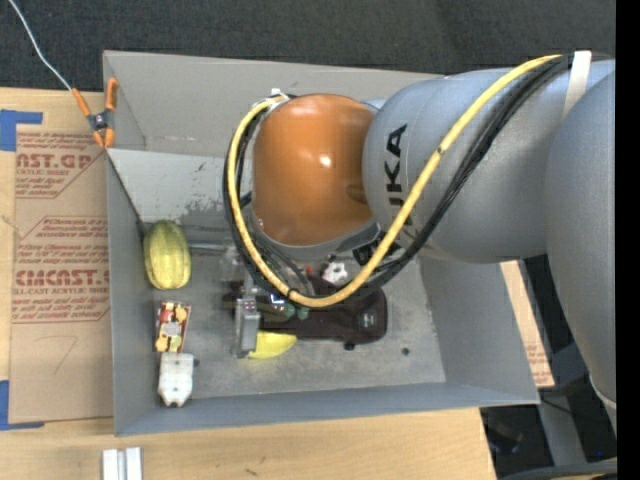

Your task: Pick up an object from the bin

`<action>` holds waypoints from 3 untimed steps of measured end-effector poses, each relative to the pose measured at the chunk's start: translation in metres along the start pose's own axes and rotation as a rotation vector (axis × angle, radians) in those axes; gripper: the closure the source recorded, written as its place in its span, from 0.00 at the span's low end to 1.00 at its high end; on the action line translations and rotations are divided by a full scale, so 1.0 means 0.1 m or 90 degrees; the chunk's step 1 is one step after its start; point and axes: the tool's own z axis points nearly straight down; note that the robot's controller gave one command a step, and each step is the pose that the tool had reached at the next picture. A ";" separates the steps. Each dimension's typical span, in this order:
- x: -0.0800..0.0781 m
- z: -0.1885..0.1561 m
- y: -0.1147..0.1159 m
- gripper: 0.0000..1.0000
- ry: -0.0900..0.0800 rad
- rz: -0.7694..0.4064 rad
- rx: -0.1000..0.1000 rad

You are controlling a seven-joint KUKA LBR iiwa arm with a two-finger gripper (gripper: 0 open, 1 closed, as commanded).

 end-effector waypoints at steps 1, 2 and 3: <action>-0.02 -0.05 -0.01 0.00 -0.005 0.001 -0.001; -0.12 1.19 -0.81 0.00 -0.004 -0.014 -0.001; -0.47 1.43 -0.69 0.00 -0.006 -0.070 -0.002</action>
Offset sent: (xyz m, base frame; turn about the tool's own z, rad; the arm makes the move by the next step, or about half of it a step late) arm 0.0125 -0.0972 -0.1436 -0.0230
